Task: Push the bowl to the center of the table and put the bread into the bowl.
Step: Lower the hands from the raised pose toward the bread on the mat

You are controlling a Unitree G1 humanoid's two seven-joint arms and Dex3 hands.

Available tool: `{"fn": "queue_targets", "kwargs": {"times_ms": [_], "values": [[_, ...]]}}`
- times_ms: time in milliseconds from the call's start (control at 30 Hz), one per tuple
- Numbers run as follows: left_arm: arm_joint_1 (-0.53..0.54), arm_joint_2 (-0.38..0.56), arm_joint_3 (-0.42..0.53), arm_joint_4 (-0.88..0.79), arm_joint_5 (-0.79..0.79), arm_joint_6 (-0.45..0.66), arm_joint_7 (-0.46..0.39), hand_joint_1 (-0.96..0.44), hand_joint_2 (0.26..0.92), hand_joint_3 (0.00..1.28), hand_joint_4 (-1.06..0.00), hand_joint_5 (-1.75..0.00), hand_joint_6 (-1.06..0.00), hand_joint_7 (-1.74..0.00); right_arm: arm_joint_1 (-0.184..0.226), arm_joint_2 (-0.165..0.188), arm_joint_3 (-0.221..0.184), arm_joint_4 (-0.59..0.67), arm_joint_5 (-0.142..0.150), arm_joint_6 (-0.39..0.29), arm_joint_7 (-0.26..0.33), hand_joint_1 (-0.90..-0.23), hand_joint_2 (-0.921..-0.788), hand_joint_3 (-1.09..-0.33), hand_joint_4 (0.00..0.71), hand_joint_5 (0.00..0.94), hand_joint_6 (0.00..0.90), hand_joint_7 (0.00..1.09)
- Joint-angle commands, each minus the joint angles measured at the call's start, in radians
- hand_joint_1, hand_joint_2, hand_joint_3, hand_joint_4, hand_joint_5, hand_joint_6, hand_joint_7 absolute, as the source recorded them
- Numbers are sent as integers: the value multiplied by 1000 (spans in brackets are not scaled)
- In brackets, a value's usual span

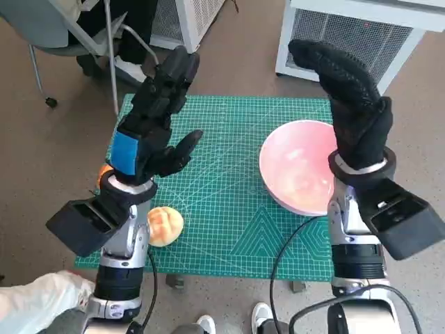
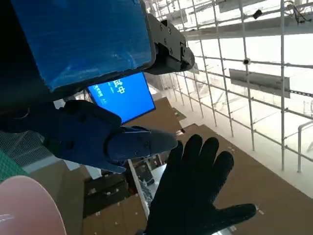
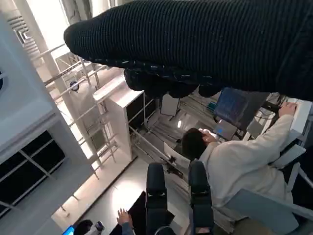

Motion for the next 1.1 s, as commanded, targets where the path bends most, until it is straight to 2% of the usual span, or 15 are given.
{"fn": "queue_targets", "kwargs": {"times_ms": [33,167,333,433,533,633,767,900,1100], "values": [[-11,3,2,2,-6,-7,-4,-479,921,387,-271,0,-371,-33,26,1,0,22,-16,-8,-1,-573,-921,-803,257,43,-1,660],[-16,7,3,7,5,-16,-1,-479,921,387,-270,0,-366,-29,32,-4,-5,27,-14,-17,0,-573,-921,-803,255,42,-1,660],[-18,19,9,8,8,-26,-2,-474,921,388,-268,0,-359,-25,60,-28,-24,12,11,-25,12,-565,-921,-832,244,36,-1,642],[-18,24,15,12,5,-34,-4,-472,921,388,-268,0,-358,-24,84,-55,-58,22,24,-37,8,-555,-921,-868,230,32,-1,619],[-17,27,19,17,3,-42,-5,-474,921,387,-267,0,-358,-23,101,-70,-93,52,19,-50,-15,-553,-921,-877,222,32,-1,597],[-19,26,23,25,-2,-45,-3,-469,921,385,-265,0,-361,-24,127,-89,-148,106,-14,-69,-78,-558,-921,-860,221,35,-1,580],[-21,22,25,31,-6,-43,1,-465,921,382,-263,0,-363,-24,150,-110,-195,170,-35,-83,-139,-567,-921,-847,222,37,-1,572],[-20,16,25,34,-10,-43,5,-462,921,380,-262,0,-366,-25,176,-128,-228,215,-73,-90,-208,-563,-921,-853,221,37,-1,565],[-18,15,26,35,-12,-42,4,-459,921,376,-260,0,-368,-25,209,-153,-256,284,-126,-102,-301,-532,-921,-885,220,38,-1,549]]}}
